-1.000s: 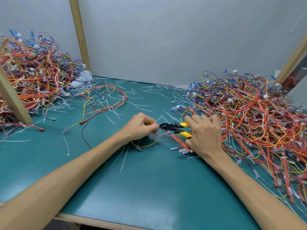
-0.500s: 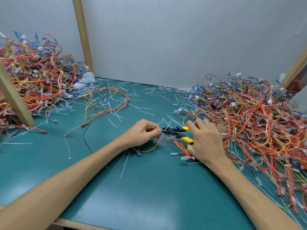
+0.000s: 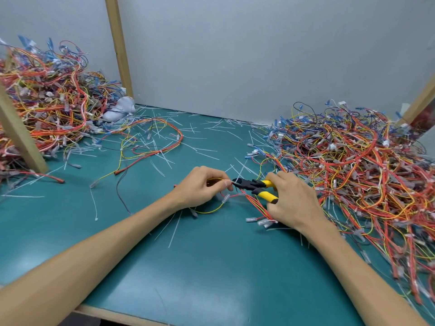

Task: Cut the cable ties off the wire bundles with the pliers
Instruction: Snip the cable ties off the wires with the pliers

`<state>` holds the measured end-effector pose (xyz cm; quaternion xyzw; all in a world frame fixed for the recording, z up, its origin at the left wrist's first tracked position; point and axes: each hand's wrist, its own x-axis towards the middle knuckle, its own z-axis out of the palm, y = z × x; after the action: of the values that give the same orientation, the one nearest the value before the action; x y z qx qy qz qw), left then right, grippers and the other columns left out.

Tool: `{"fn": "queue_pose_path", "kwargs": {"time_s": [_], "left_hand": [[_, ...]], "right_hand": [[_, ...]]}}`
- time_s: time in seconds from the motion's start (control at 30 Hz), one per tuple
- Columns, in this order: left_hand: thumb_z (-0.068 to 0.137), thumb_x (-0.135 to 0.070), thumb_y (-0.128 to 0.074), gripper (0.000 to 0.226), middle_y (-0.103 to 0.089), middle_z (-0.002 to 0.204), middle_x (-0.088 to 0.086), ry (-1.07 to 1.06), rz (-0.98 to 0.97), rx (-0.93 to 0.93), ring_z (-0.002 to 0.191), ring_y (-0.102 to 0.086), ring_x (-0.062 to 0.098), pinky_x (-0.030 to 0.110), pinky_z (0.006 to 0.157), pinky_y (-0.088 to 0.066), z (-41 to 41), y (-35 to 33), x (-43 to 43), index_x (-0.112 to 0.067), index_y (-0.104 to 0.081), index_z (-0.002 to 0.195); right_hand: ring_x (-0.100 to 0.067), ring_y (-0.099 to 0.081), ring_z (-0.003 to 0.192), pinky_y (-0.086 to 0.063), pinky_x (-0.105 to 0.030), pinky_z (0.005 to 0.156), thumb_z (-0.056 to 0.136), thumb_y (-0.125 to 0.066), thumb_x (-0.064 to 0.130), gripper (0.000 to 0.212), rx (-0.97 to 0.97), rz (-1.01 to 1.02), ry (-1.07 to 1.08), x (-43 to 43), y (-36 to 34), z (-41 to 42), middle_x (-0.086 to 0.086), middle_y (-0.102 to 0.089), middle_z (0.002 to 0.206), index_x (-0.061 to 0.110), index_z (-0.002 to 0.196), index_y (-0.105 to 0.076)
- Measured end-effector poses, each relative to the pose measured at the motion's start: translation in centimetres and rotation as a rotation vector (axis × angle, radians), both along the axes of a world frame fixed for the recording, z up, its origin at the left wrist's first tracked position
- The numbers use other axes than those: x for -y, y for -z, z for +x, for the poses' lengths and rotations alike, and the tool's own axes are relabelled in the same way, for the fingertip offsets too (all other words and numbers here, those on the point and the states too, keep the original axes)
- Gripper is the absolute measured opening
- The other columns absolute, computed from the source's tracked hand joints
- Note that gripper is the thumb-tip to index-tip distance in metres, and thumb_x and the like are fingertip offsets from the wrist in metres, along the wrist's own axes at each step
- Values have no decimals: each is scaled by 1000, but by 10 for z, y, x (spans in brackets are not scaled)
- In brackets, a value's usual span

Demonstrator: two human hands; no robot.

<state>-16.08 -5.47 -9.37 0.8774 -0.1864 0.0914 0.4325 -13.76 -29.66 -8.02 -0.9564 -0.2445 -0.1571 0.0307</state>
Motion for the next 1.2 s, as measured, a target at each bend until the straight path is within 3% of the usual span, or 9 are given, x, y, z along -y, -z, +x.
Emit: {"fn": "queue_pose_path", "kwargs": {"time_s": [0.1,0.2,0.33,0.53,0.63,0.73,0.93,1.07,1.2], "left_hand": [[96,-21,-58,19,-50,50,-11,-10,4,14,48,-36,7,14,49,-27,-1,1,0,-19,-73,84],[95,-21,-59,19,-51,48,-14,-9,12,4,46,-36,6,12,47,-26,-1,0,1,-20,-74,83],[95,-23,-59,21,-48,47,-10,-20,30,-22,46,-35,8,13,47,-26,-1,1,1,-23,-72,78],[95,-24,-58,22,-67,66,7,-20,-2,-33,50,-41,7,20,52,-33,0,0,2,-22,-70,77],[95,-24,-59,22,-64,60,2,-29,-2,-16,48,-39,6,16,49,-30,0,2,1,-22,-70,76],[94,-24,-60,23,-55,53,-5,-21,8,-19,47,-38,6,15,49,-29,0,2,2,-22,-70,74],[94,-22,-59,22,-67,64,3,-29,-18,-25,48,-41,4,15,50,-32,-2,0,2,-23,-70,75],[94,-22,-60,21,-66,63,3,-33,3,-18,47,-42,4,14,50,-31,-3,1,2,-20,-72,76],[94,-22,-60,21,-67,64,7,-29,-6,-14,46,-41,4,13,50,-31,-3,1,2,-19,-72,77]], "right_hand": [[-23,-42,78,-37,-34,67,65,-45,36,38,40,-1,-31,0,-3,0,3,-49,82,21,98,-54],[-24,-41,66,-29,-30,56,68,-50,36,20,97,-16,-12,0,-3,-1,6,-45,68,21,80,-48],[-26,-42,56,-22,-27,49,67,-49,40,20,111,-22,1,1,-2,-2,6,-40,58,22,70,-42],[-30,-52,74,-38,-34,64,69,-61,33,30,177,-34,-48,1,0,-2,-3,-57,80,15,93,-59],[-30,-51,65,-32,-32,59,69,-57,34,17,140,-12,-32,0,0,-2,2,-51,67,22,75,-47],[-27,-46,56,-26,-27,51,72,-57,41,32,89,-7,7,3,1,-3,8,-36,50,26,60,-32],[-29,-53,66,-29,-28,55,69,-62,36,21,158,-17,-28,1,0,-2,2,-54,69,21,82,-55],[-26,-44,52,-22,-24,49,72,-66,39,36,135,-16,7,4,2,0,9,-36,48,25,60,-35],[-27,-46,58,-31,-28,52,72,-56,42,22,137,-12,-33,3,3,-1,7,-44,59,24,71,-44]]}}
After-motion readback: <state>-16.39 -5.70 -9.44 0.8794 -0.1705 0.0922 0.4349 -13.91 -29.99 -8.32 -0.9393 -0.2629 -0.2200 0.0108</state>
